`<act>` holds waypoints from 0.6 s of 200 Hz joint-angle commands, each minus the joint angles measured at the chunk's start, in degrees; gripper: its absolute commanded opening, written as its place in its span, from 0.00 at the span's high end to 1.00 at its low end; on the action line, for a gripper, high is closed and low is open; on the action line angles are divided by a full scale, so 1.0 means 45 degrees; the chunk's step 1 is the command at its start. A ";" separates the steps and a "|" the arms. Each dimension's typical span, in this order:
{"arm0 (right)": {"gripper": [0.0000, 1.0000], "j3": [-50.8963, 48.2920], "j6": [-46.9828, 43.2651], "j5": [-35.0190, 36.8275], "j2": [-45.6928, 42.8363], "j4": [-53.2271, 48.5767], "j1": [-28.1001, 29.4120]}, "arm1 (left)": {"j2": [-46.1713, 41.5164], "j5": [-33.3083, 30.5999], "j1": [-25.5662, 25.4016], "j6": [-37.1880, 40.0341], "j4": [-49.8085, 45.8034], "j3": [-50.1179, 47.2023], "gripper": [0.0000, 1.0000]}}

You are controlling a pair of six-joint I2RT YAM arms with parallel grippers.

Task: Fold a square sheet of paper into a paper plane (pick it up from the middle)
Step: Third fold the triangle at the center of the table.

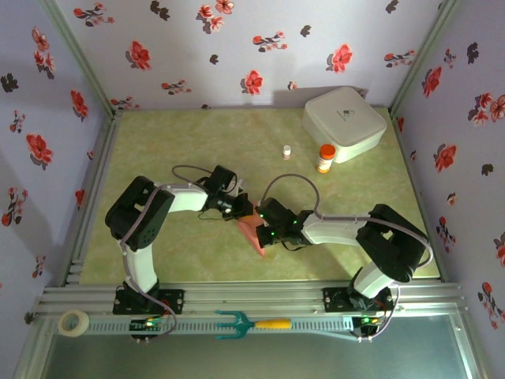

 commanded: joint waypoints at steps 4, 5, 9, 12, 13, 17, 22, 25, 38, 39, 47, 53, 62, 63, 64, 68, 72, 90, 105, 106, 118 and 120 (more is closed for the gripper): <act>0.97 0.0060 0.0135 0.0252 0.0431 -0.0252 -0.0094 | -0.0446 -0.0280 0.0069 0.0444 -0.1180 0.0561 0.91; 0.97 0.0058 0.0140 0.0252 0.0438 -0.0252 -0.0100 | -0.0456 -0.0295 0.0080 0.0469 -0.1216 0.0592 0.91; 0.97 0.0045 0.0134 0.0252 0.0432 -0.0226 -0.0103 | -0.0516 -0.0311 0.0108 0.0528 -0.1334 0.0700 0.90; 0.97 0.0048 0.0134 0.0252 0.0451 -0.0212 -0.0095 | -0.0580 -0.0327 0.0152 0.0563 -0.1411 0.0776 0.90; 0.97 0.0042 0.0130 0.0252 0.0458 -0.0203 -0.0100 | -0.0611 -0.0328 0.0161 0.0577 -0.1449 0.0797 0.89; 0.97 0.0028 0.0127 0.0252 0.0448 -0.0179 -0.0100 | -0.0684 -0.0408 0.0191 0.0640 -0.1571 0.0895 0.88; 0.97 0.0008 0.0128 0.0238 0.0464 -0.0141 -0.0103 | -0.0792 -0.0483 0.0248 0.0672 -0.1675 0.0994 0.86; 0.97 0.0007 0.0151 0.0234 0.0465 -0.0118 -0.0102 | -0.0878 -0.0534 0.0296 0.0672 -0.1764 0.1052 0.85; 0.97 -0.0040 0.0146 0.0213 0.0468 -0.0001 -0.0104 | -0.1382 -0.0895 0.0399 0.0656 -0.1903 0.1077 0.81; 0.97 -0.0041 0.0155 0.0213 0.0476 0.0000 -0.0104 | -0.1432 -0.0925 0.0411 0.0662 -0.1910 0.1074 0.80; 0.97 -0.0043 0.0175 0.0213 0.0465 0.0068 -0.0121 | -0.1807 -0.1250 0.0443 0.0621 -0.2021 0.0989 0.76; 0.97 -0.0062 0.0194 0.0213 0.0480 0.0113 -0.0139 | -0.2166 -0.1410 0.0441 0.0602 -0.2036 0.0872 0.75; 0.97 -0.0076 0.0220 0.0213 0.0465 0.0189 -0.0151 | -0.2720 -0.1651 0.0443 0.0545 -0.2004 0.0614 0.75; 0.97 -0.0069 0.0222 0.0203 0.0465 0.0193 -0.0157 | -0.2784 -0.1673 0.0443 0.0529 -0.2009 0.0570 0.75; 0.97 -0.0075 0.0223 0.0199 0.0475 0.0195 -0.0160 | -0.2836 -0.1704 0.0443 0.0511 -0.2002 0.0538 0.75; 0.97 -0.0082 0.0210 0.0194 0.0466 0.0212 -0.0173 | -0.3058 -0.1786 0.0443 0.0466 -0.2004 0.0374 0.75; 0.97 -0.0077 0.0204 0.0194 0.0465 0.0212 -0.0182 | -0.3311 -0.1841 0.0453 0.0384 -0.1944 0.0208 0.75; 0.97 -0.0065 0.0148 0.0136 0.0447 0.0234 -0.0222 | -0.4367 -0.1736 0.0423 -0.0220 -0.1199 -0.0901 0.82; 0.97 -0.0028 0.0093 0.0106 0.0448 0.0220 -0.0261 | -0.5206 -0.1282 0.0364 -0.1011 0.0028 -0.2150 0.90; 0.97 -0.0026 0.0090 0.0111 0.0447 0.0218 -0.0261 | -0.5258 -0.1255 0.0354 -0.1079 0.0111 -0.2189 0.90; 0.97 -0.0033 0.0099 0.0116 0.0452 0.0187 -0.0281 | -0.5799 -0.0881 0.0255 -0.1733 0.1023 -0.3127 0.94; 0.97 -0.0021 0.0104 0.0116 0.0447 0.0185 -0.0276 | -0.5877 -0.0848 0.0225 -0.1812 0.1153 -0.3259 0.94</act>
